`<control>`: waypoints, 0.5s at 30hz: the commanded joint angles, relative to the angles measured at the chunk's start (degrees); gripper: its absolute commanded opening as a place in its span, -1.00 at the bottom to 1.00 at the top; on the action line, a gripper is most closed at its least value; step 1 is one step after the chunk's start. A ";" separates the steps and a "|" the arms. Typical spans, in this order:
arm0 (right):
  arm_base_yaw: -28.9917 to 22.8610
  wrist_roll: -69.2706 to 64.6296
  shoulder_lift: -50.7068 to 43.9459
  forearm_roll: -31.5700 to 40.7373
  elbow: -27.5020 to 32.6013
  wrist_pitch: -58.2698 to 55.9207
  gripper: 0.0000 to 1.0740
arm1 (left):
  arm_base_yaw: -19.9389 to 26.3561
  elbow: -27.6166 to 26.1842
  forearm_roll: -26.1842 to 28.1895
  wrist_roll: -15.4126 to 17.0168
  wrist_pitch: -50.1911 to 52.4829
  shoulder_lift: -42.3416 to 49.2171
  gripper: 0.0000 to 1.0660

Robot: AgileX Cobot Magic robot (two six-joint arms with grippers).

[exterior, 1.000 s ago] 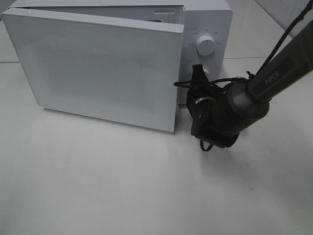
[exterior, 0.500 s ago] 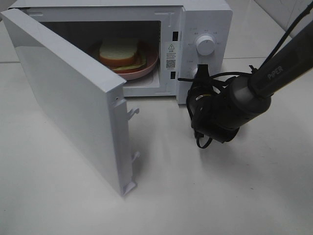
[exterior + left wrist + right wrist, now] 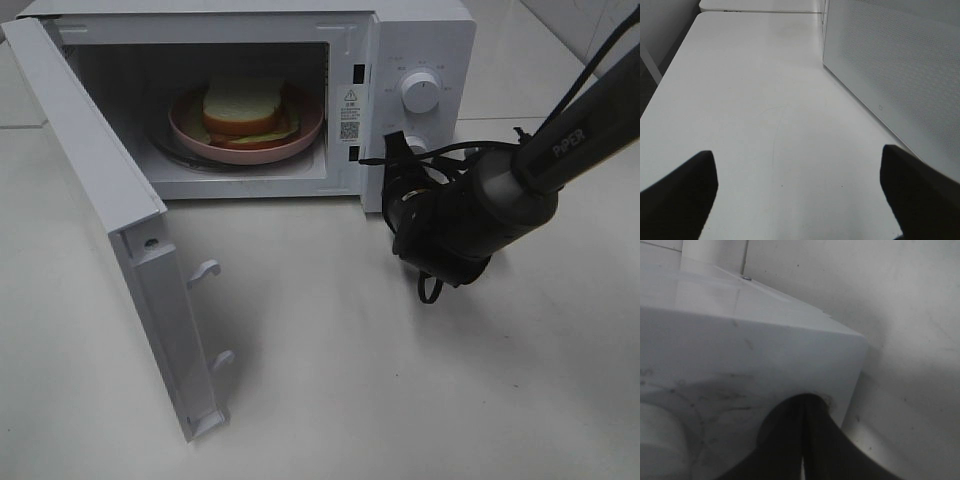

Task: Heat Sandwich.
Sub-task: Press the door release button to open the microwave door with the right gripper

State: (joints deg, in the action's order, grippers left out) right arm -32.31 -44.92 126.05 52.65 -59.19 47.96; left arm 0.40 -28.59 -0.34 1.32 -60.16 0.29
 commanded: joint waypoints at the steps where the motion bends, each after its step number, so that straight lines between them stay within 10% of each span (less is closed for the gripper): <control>1: 3.95 10.31 -3.44 -12.20 -5.10 18.33 -1.00 | 0.17 0.23 0.00 -0.11 0.80 0.92 0.53; 15: 3.44 15.01 -13.69 -19.25 7.62 9.34 -0.99 | 0.17 0.23 0.00 -0.11 0.80 0.92 0.53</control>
State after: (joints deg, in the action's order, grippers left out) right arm -29.97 -31.23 116.14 37.30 -49.56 44.23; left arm 0.40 -28.59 -0.34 1.32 -60.16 0.29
